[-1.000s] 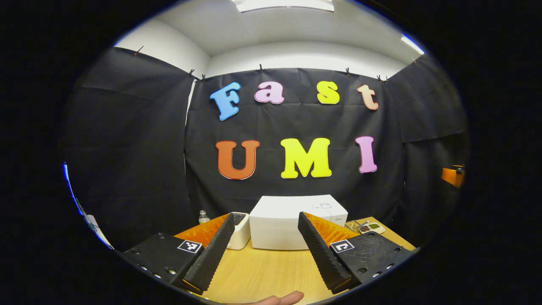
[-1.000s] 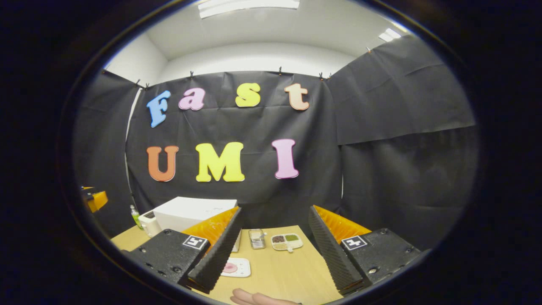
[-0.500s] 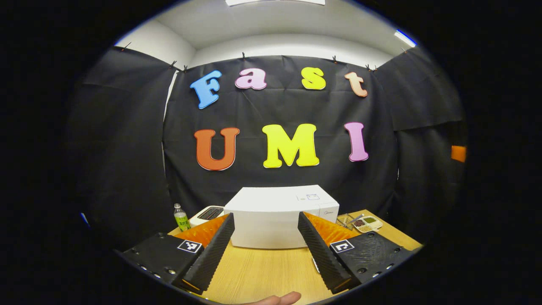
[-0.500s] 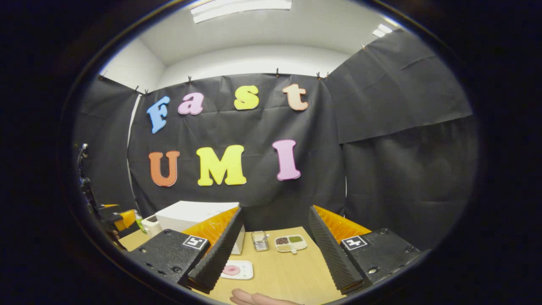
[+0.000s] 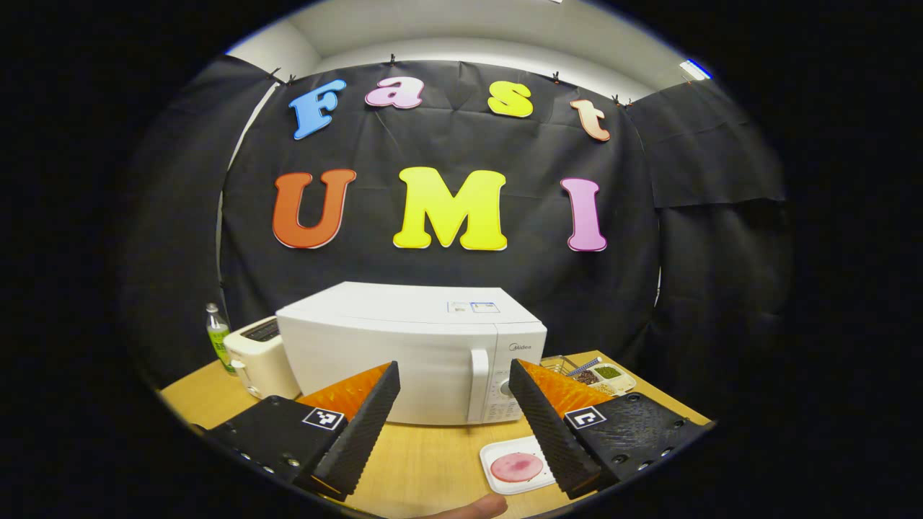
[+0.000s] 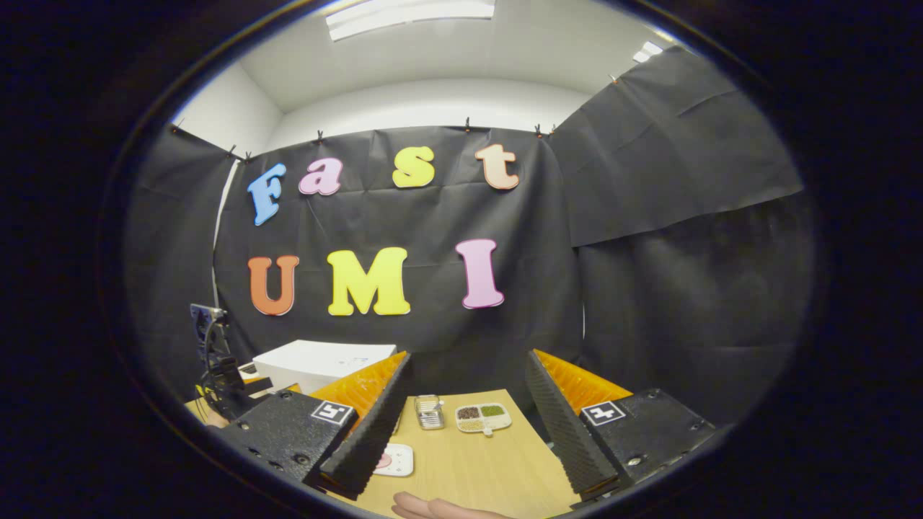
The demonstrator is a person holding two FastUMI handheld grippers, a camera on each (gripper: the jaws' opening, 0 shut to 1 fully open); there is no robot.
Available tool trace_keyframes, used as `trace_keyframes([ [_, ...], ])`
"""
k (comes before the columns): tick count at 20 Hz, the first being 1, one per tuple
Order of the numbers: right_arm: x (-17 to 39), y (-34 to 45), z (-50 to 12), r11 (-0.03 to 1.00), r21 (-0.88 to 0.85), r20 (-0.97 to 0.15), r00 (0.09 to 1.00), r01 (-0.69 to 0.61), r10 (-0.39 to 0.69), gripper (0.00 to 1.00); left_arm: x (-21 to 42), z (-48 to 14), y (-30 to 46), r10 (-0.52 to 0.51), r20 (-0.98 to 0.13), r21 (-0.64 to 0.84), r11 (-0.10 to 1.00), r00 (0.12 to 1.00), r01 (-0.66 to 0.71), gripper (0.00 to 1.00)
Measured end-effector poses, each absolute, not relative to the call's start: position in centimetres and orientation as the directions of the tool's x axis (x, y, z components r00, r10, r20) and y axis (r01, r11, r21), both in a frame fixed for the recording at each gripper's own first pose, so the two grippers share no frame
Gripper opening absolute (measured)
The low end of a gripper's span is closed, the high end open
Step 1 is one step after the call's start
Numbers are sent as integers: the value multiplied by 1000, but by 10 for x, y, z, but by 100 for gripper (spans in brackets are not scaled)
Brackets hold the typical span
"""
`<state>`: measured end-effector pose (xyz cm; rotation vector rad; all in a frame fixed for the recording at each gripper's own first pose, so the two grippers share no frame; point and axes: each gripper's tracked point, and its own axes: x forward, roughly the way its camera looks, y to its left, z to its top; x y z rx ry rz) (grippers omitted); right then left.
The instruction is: Open the microwave oven with the left hand, put the food in, and close the microwave oven.
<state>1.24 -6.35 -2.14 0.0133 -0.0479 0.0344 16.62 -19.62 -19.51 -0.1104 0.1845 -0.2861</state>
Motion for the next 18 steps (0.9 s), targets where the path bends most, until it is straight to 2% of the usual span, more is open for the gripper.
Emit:
trace_keyframes([
  [5, 11, -86, -28, 1000, -3, 35, 999, -22, 22, 100, 211, -251, -232, -328, -210, -194, 937, 921, 290, 93],
  [11, 5, -134, -35, 994, -73, 48, 996, 81, -78, 100, 252, -309, -235, -311, -263, -194, 944, 913, 266, 92],
  [15, 6, -153, -47, 991, -69, 21, 993, 118, -117, 100, 263, -306, -245, -318, -225, -230, 936, 921, 266, 86],
  [16, 6, -155, -49, 990, -70, 15, 992, 122, -121, 100, 268, -307, -242, -288, -226, -210, 947, 931, 242, 67],
  [17, 7, -156, -49, 990, -71, 12, 992, 125, -124, 94, 274, -311, -235, -239, -242, -180, 964, 940, 198, 80],
  [18, 7, -156, -50, 989, -71, 12, 992, 127, -126, 94, 270, -315, -234, -224, -264, -181, 967, 938, 180, 69],
])
